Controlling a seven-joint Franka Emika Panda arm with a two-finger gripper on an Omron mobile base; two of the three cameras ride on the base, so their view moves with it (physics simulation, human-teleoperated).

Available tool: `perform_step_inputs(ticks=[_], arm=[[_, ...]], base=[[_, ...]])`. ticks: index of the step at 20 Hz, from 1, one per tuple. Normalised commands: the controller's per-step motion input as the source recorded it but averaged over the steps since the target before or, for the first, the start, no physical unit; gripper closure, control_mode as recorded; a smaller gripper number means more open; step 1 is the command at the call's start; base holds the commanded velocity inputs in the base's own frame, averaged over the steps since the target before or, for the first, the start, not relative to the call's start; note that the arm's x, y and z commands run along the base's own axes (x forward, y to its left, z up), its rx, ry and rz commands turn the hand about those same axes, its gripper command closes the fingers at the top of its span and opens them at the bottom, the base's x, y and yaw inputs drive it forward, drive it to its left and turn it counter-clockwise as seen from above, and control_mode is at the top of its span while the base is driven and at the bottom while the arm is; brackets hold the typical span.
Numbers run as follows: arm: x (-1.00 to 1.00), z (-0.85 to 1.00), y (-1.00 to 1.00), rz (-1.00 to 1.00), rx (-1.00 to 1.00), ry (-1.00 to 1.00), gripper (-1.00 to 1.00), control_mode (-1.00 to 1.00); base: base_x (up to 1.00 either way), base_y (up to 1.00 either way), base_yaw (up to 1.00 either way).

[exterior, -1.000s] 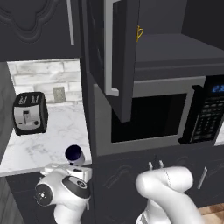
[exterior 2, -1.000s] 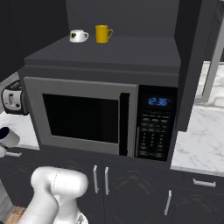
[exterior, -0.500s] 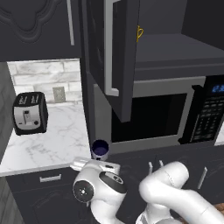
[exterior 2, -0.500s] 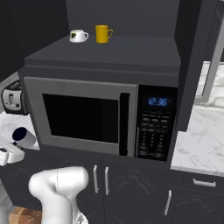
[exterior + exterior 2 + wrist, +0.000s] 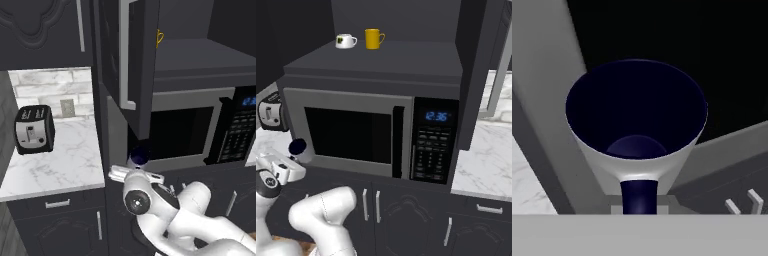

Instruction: Pick the mug on the counter and place it in the cabinet with the handle facing the right, like the mugs already inside.

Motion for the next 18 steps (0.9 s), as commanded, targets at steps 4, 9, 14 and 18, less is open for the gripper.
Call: perform_step_inputs(ticks=[4, 9, 14, 18], arm=[[0.00, 0.71, -0.33, 0.00, 0.11, 0.00, 1.00, -1.00], [0.00, 0.85, -0.23, -0.01, 0.13, 0.00, 1.00, -1.00], [0.00, 0.75, -0.20, -0.01, 0.13, 0.00, 1.00, -1.00], [-0.01, 0.66, -0.36, 0.00, 0.12, 0.00, 1.00, -1.00]], base=[[0.00, 0.00, 0.00], [0.00, 0.00, 0.00], [0.00, 0.00, 0.00], [0.00, 0.00, 0.00]])
